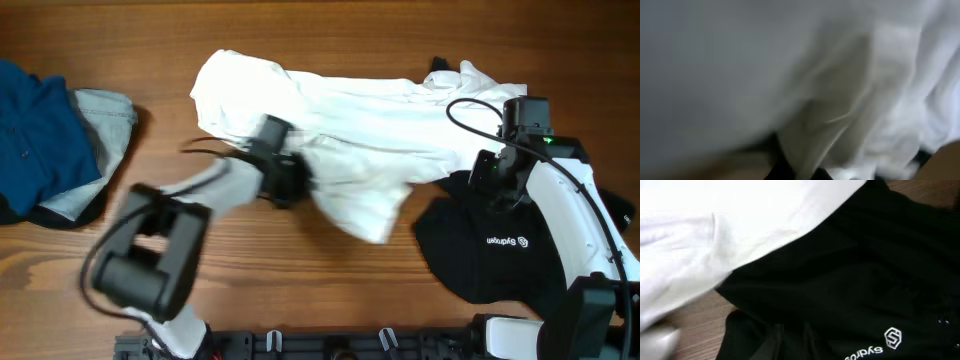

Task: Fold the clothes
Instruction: 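Grasp the T-shirt's left end with the left gripper, then stretch the T-shirt between both grippers, pulling outward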

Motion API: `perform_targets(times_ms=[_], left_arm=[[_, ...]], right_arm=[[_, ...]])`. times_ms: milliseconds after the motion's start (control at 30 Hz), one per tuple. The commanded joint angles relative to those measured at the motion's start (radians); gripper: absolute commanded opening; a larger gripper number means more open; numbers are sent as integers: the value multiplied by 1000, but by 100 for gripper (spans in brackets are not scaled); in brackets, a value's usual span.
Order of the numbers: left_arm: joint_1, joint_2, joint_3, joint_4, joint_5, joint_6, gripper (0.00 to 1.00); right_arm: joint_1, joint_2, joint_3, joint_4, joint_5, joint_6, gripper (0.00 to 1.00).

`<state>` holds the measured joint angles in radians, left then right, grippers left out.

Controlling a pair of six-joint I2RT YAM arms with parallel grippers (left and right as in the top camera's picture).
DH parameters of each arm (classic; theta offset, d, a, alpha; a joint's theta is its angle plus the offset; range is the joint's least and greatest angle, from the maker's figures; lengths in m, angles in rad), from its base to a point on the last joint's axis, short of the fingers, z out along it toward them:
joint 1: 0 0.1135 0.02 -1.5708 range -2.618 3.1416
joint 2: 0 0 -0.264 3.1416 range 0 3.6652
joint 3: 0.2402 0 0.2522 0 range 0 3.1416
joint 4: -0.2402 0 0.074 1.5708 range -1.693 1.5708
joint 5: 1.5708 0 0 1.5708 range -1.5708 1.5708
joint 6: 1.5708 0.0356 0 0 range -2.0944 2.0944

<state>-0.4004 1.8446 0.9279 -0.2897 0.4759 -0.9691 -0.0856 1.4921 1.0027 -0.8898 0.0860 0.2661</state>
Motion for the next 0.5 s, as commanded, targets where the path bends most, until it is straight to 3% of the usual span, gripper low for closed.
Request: perform_targets(times_ms=[0, 100, 200, 333, 467], left_arm=[[379, -179, -24, -167, -137, 158, 4], [610, -237, -24, -190, -157, 159, 4], [747, -241, -24, -221, -33, 161, 4], [753, -241, -24, -314, -31, 227, 4], [726, -241, -24, -365, -31, 252, 4]], right_arm=[[-25, 11, -10, 8, -31, -36, 14], [-25, 14, -10, 21, -232, -161, 4], [-22, 50, -10, 13, -374, -215, 4], [-23, 126, -17, 11, -372, -211, 4], [-23, 248, -17, 169, -371, -214, 4]])
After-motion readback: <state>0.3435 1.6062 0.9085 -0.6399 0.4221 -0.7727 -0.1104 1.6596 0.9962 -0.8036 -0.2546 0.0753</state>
